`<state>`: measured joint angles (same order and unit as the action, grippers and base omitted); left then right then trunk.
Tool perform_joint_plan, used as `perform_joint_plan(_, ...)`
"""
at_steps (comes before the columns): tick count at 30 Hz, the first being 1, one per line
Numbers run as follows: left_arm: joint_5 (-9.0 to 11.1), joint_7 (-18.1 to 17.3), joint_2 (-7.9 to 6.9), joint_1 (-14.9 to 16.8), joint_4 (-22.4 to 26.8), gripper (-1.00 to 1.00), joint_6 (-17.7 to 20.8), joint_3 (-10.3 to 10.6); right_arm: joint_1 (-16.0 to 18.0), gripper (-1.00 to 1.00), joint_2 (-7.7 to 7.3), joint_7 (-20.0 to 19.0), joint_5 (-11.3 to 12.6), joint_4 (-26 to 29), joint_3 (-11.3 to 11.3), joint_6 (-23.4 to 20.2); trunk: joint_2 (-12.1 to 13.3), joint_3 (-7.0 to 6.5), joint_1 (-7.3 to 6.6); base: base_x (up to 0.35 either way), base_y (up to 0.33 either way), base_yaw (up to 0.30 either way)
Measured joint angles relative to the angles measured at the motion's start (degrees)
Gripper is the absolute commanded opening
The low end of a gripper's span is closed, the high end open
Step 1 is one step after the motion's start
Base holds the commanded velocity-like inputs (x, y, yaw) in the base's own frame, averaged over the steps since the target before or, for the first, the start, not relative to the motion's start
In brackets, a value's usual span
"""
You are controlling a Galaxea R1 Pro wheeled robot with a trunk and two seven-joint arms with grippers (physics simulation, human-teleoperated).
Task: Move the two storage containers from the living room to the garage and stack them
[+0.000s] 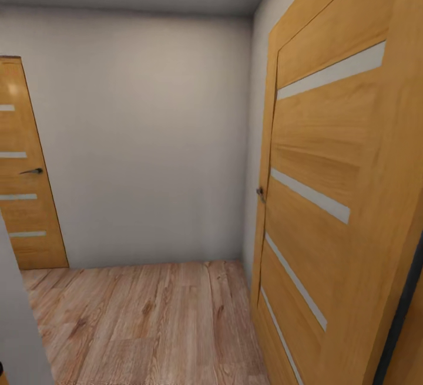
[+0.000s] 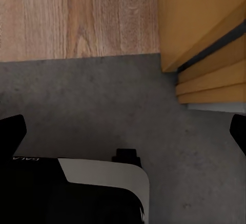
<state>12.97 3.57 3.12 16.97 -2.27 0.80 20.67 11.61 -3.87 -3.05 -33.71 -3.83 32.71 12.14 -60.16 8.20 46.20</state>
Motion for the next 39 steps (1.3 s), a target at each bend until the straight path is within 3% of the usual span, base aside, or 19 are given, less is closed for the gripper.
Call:
perform_joint_plan(20,0.0,0.0,-0.01,0.0,0.2,1.0,0.0,0.0,0.0,1.0,-0.02,0.0,0.0,0.0,0.0,0.0,0.0,1.54,-0.02,0.019,-0.001,0.147)
perform_joint_plan(39,0.1,0.0,-0.08,0.0,0.3,1.0,0.0,-0.1,0.0,1.0,-0.02,0.0,0.1,0.0,0.0,0.0,0.0,2.59,-0.03,0.324,0.0,0.014)
